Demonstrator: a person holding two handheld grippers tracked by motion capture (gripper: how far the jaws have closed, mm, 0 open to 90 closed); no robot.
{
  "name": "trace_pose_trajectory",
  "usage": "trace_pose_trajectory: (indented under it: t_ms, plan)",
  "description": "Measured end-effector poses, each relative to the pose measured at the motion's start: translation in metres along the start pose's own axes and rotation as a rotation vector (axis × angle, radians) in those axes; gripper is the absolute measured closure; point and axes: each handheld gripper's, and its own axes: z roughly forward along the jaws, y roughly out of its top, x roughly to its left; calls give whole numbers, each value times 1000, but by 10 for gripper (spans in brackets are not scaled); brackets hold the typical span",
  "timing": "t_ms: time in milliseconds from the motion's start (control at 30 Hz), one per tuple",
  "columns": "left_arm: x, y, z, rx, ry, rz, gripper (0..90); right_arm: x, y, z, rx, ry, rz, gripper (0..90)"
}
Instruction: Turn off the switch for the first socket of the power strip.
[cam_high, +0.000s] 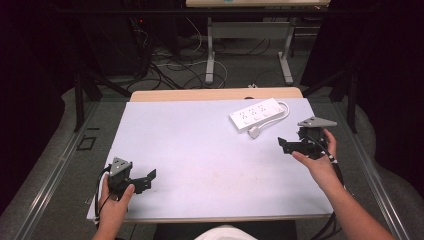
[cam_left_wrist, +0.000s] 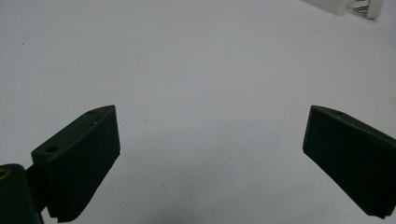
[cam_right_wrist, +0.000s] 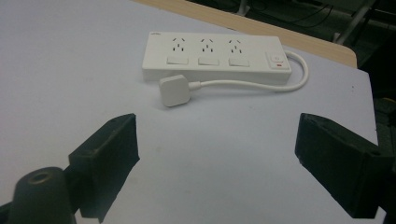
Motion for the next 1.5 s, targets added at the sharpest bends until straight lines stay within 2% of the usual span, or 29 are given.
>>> trace_pose_trajectory:
  t_ms: [167, 467, 600, 667, 867, 1000, 1167, 1300, 1500]
  plan:
    - [0, 0, 1, 1, 8, 1, 24, 1, 11, 5, 7, 0, -27, 142]
    - [0, 0, 2, -22, 8, -1, 1, -3, 26, 12, 16, 9, -16, 146]
    - [-2, 2, 1, -32, 42, -1, 1, -6, 34, 17, 13, 28, -21, 151]
    - [-2, 2, 0, -31, 50, -1, 1, -8, 37, 19, 21, 40, -11, 152]
    - [-2, 3, 0, -14, 59, -7, 1, -14, 48, 29, 38, 53, -26, 175]
    - [-1, 2, 1, -13, 65, -3, 1, -16, 55, 35, 39, 24, -32, 215]
    - [-1, 2, 1, -6, 68, 1, 1, -18, 63, 47, 49, 26, -48, 260]
    - [-1, 2, 1, -3, 63, -5, 1, -19, 68, 55, 31, 33, -44, 299]
    - [-2, 1, 2, -10, 62, -8, 1, -20, 75, 68, 31, 28, -69, 309]
